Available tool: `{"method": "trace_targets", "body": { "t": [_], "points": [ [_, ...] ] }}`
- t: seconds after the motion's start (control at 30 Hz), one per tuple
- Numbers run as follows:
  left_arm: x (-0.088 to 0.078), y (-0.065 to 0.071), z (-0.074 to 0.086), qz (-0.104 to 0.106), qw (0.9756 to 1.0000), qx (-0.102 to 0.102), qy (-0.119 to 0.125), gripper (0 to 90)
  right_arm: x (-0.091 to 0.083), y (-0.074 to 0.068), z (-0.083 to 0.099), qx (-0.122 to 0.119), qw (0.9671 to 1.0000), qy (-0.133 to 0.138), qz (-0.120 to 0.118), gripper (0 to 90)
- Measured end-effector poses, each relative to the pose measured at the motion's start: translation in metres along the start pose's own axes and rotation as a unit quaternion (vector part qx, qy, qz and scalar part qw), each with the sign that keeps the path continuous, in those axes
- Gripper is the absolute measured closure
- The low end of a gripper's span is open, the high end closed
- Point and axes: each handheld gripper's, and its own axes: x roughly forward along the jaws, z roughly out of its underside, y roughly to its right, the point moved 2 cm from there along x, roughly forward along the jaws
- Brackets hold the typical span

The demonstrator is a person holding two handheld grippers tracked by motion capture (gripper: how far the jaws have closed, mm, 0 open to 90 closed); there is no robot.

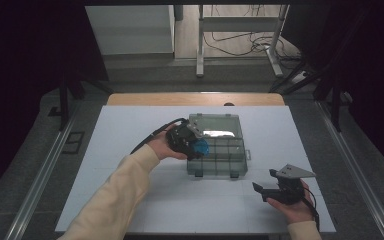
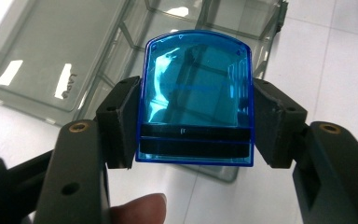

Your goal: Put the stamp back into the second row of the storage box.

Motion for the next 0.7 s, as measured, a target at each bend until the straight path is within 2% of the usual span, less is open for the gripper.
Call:
{"method": "trace_targets", "body": {
  "t": [0.23, 0.57, 0.7],
  "points": [
    [0.018, 0.003, -0.010, 0.009, 0.9997, 0.016, -0.018, 40.7, 0.000, 0.000, 0.000, 0.000, 1.0000, 0.000, 0.000, 17.6],
    [0.035, 0.003, -0.007, 0.013, 0.9989, 0.024, -0.037, 40.6, 0.000, 0.000, 0.000, 0.000, 1.0000, 0.000, 0.000, 17.6],
    [0.039, 0.007, -0.008, 0.013, 0.9982, 0.036, -0.045, 40.6, -0.001, 0.000, 0.000, 0.000, 1.0000, -0.001, 0.000, 17.6]
  ]
}}
